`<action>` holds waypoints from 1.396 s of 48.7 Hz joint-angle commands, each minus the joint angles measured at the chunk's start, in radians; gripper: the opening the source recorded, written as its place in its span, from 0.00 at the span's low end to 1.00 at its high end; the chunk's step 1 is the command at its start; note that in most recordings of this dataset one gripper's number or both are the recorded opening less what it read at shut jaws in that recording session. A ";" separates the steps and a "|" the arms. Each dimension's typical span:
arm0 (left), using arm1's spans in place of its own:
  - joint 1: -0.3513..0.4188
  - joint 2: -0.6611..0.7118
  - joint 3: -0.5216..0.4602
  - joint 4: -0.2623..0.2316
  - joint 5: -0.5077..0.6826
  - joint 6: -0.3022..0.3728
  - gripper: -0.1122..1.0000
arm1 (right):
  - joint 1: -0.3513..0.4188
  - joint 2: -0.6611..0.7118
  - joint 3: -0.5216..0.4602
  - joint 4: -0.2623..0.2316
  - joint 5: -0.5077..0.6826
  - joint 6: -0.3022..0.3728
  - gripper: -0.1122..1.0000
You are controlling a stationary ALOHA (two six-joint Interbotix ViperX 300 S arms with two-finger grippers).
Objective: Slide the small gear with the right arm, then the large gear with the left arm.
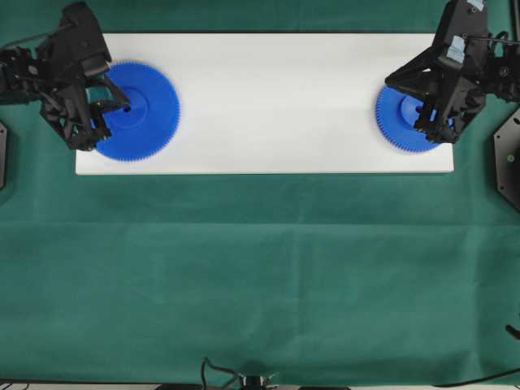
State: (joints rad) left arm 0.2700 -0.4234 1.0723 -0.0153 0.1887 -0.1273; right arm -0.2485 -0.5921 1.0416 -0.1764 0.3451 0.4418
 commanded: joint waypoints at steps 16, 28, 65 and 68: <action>0.002 -0.077 -0.071 0.005 0.048 0.064 0.10 | 0.002 -0.002 -0.025 0.000 -0.011 -0.002 0.57; 0.002 -0.077 -0.094 0.005 0.051 0.074 0.10 | 0.002 -0.002 -0.025 0.000 -0.011 -0.002 0.57; -0.094 -0.176 -0.063 0.005 0.037 0.072 0.10 | 0.055 -0.006 -0.025 -0.002 -0.031 -0.002 0.57; -0.101 -0.176 -0.063 0.005 0.035 0.072 0.10 | 0.066 -0.008 -0.023 -0.003 -0.034 -0.002 0.57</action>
State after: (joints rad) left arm 0.1779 -0.5921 1.0201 -0.0138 0.2332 -0.0537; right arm -0.1948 -0.5952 1.0416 -0.1764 0.3237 0.4403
